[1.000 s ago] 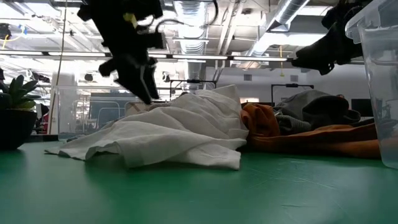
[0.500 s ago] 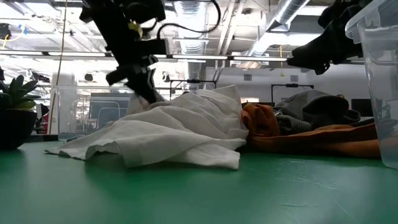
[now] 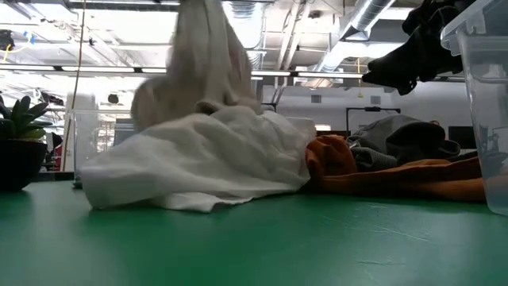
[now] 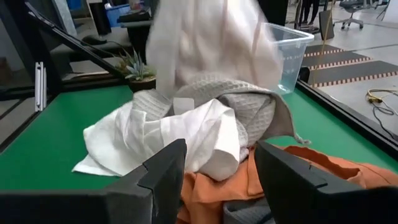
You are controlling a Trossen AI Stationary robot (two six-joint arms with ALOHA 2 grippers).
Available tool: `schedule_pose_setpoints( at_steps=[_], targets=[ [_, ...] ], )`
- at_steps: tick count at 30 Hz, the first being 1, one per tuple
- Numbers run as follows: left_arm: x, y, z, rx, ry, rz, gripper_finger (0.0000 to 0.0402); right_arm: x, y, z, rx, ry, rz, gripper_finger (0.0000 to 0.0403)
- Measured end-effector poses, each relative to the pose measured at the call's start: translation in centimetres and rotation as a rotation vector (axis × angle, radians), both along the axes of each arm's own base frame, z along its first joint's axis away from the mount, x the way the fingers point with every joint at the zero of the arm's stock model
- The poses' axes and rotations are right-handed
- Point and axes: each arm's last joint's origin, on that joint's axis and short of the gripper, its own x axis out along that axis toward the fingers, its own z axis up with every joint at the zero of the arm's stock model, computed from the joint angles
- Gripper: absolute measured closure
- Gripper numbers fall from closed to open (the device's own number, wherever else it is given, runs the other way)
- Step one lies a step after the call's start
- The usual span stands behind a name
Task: Sort towels by color in basket
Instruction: Put the white checkered towel into the top transparent bin
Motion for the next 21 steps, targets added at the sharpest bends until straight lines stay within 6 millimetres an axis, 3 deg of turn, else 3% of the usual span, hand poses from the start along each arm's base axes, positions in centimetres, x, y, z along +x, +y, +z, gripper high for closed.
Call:
schedule_pose_setpoints(
  at_steps=[8, 17, 21],
  targets=[
    [-4.3, 0.3, 5.5, 0.244, -0.430, 0.140, 0.0401, 0.0, 0.0, 0.1, 0.004, -0.012, 0.000, 0.0180],
    [-6.4, 2.6, 7.7, 0.607, -0.536, 0.529, 0.0401, 0.0, 0.0, 0.3, 0.009, -0.033, -0.001, 0.0180],
    [-7.1, 3.7, 8.1, 0.680, -0.586, 0.633, 0.0401, 0.0, 0.0, 0.3, 0.008, -0.033, 0.000, 0.0180]
  ],
)
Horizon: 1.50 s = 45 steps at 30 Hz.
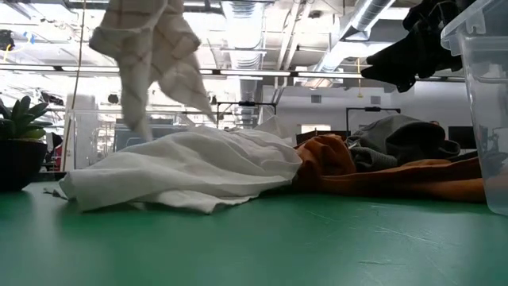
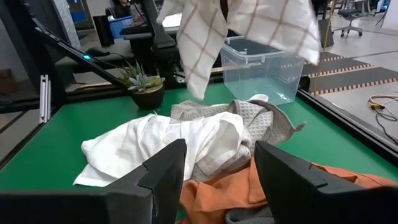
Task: Sort towels by color in basket
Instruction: Put the white checkered towel into the top transparent bin
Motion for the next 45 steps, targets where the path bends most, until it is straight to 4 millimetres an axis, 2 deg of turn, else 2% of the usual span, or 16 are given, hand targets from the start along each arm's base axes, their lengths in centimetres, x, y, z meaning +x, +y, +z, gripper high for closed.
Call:
schedule_pose_setpoints(
  at_steps=[9, 14, 18, 21, 24, 27, 31, 36, 45],
  targets=[
    [-1.5, 1.5, 1.5, 0.143, -0.241, -0.077, 0.0398, 0.2, 0.0, -0.1, -0.007, 0.009, 0.001, 0.0180],
    [-1.3, 3.2, 3.6, 0.145, -0.346, -0.135, 0.0398, 0.9, -0.1, -0.5, -0.007, 0.022, 0.002, 0.0180],
    [-0.8, 4.6, 6.0, 0.140, -0.351, -0.116, 0.0398, 1.6, -0.1, -1.1, -0.006, 0.054, 0.002, 0.0180],
    [-0.3, 5.7, 7.8, 0.080, -0.297, -0.104, 0.0398, 2.0, -0.2, -1.4, -0.005, 0.065, 0.002, 0.0180],
    [0.6, 7.0, 8.9, -0.044, -0.169, -0.073, 0.0398, 2.3, -0.2, -1.6, -0.005, 0.069, 0.002, 0.0180],
    [1.3, 8.3, 8.8, -0.196, 0.003, -0.020, 0.0398, 2.3, -0.2, -1.6, -0.005, 0.070, 0.002, 0.0180],
    [1.4, 9.1, 7.5, -0.322, 0.209, 0.072, 0.0398, 2.2, -0.2, -1.5, -0.006, 0.061, 0.003, 0.0180],
    [0.4, 8.4, 6.8, -0.441, 0.260, 0.021, 0.0398, 2.1, -0.2, -1.2, -0.007, 0.044, 0.003, 0.0180],
    [-3.5, 4.3, 6.3, -0.650, 0.178, -0.145, 0.0398, 1.8, -0.1, -0.8, -0.003, 0.020, 0.003, 0.0180]
  ],
)
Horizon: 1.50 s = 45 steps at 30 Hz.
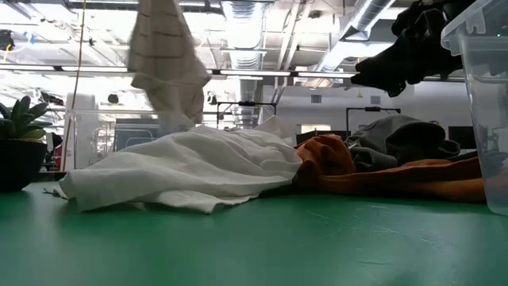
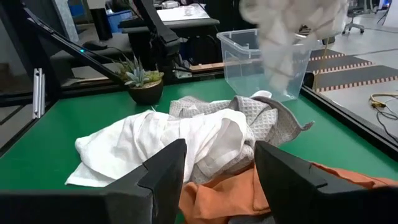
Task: Sort towels by color in basket
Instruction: Put the white checkered towel into the top transparent bin
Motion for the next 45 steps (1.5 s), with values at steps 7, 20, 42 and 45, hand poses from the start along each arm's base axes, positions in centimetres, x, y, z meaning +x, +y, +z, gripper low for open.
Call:
schedule_pose_setpoints(
  at_steps=[7, 20, 42, 45],
  targets=[
    [-2.1, -2.4, -1.4, -0.195, -0.029, -0.085, 0.0398, 0.0, 0.0, 0.0, 0.013, -0.003, -0.001, 0.0180],
    [-4.2, -6.1, -0.7, -0.059, 0.012, -0.475, 0.0398, 0.0, 0.0, 0.3, 0.010, -0.034, -0.002, 0.0180],
    [0.9, 1.0, -4.7, -0.441, 0.170, -0.001, 0.0398, 0.1, 0.0, 0.8, 0.006, -0.085, -0.001, 0.0180],
    [2.5, 2.8, -5.3, -0.442, 0.240, 0.047, 0.0398, 0.1, 0.0, 0.8, 0.005, -0.084, -0.001, 0.0180]
  ],
)
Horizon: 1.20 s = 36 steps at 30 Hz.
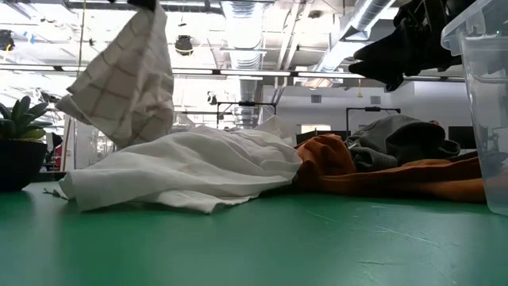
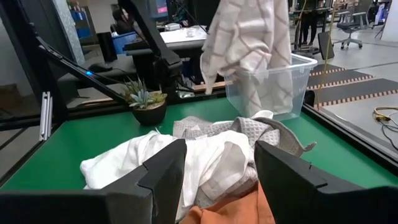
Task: Sort towels by color in basket
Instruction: Put the white checkered towel into the top transparent bin
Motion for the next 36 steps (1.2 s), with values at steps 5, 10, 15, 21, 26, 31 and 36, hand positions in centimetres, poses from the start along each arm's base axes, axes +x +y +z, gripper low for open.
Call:
schedule_pose_setpoints(
  at_steps=[5, 10, 15, 21, 26, 31, 36],
  targets=[
    [2.3, 2.8, -0.1, 0.099, 0.052, 0.069, 0.0398, 0.0, 0.0, 0.0, 0.000, 0.001, 0.000, 0.0180],
    [3.3, 4.8, 0.9, 0.284, 0.107, 0.173, 0.0398, 0.0, 0.0, -0.1, 0.001, 0.007, 0.000, 0.0180],
    [4.3, 6.8, 0.9, 0.404, 0.280, 0.257, 0.0398, 0.0, 0.0, -0.2, 0.003, 0.027, 0.000, 0.0180],
    [5.0, 8.6, 0.2, 0.471, 0.517, 0.296, 0.0398, 0.0, 0.0, -0.3, 0.003, 0.032, 0.000, 0.0180],
    [5.1, 9.0, -0.2, 0.472, 0.643, 0.306, 0.0398, 0.0, 0.0, -0.4, 0.004, 0.047, 0.000, 0.0180],
    [4.9, 8.2, -0.5, 0.459, 0.656, 0.282, 0.0398, 0.0, 0.0, -0.4, 0.003, 0.047, 0.000, 0.0180],
    [4.2, 6.2, -1.5, 0.334, 0.631, 0.125, 0.0398, 0.0, 0.0, -0.4, 0.003, 0.047, 0.000, 0.0180]
  ],
)
